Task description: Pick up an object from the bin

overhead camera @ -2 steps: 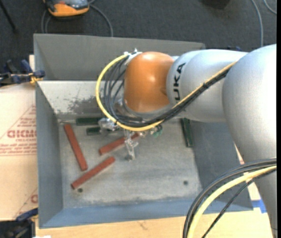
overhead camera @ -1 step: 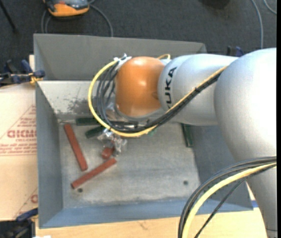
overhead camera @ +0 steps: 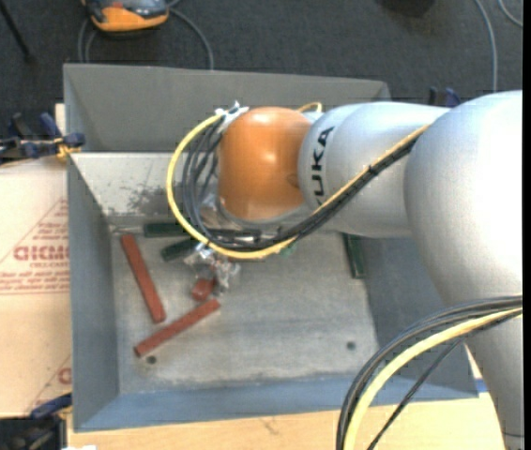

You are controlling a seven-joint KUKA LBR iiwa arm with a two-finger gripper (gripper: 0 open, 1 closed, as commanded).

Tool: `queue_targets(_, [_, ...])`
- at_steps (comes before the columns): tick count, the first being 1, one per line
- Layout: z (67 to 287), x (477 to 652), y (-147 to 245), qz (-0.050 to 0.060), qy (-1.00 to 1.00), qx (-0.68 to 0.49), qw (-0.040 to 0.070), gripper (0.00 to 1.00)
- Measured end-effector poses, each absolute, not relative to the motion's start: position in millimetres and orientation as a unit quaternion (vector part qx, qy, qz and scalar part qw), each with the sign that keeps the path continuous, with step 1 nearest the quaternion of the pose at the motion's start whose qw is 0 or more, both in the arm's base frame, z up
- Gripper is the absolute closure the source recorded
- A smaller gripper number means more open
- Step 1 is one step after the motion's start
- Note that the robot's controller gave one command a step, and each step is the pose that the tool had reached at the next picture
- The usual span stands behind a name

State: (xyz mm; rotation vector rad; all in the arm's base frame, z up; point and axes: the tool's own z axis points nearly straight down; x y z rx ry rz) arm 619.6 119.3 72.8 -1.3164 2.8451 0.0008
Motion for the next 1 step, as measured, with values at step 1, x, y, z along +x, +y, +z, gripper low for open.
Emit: queue_targets(1, [226.9, 611.8, 105.9, 0.000, 0.909, -0.417, 0.002, 1.00])
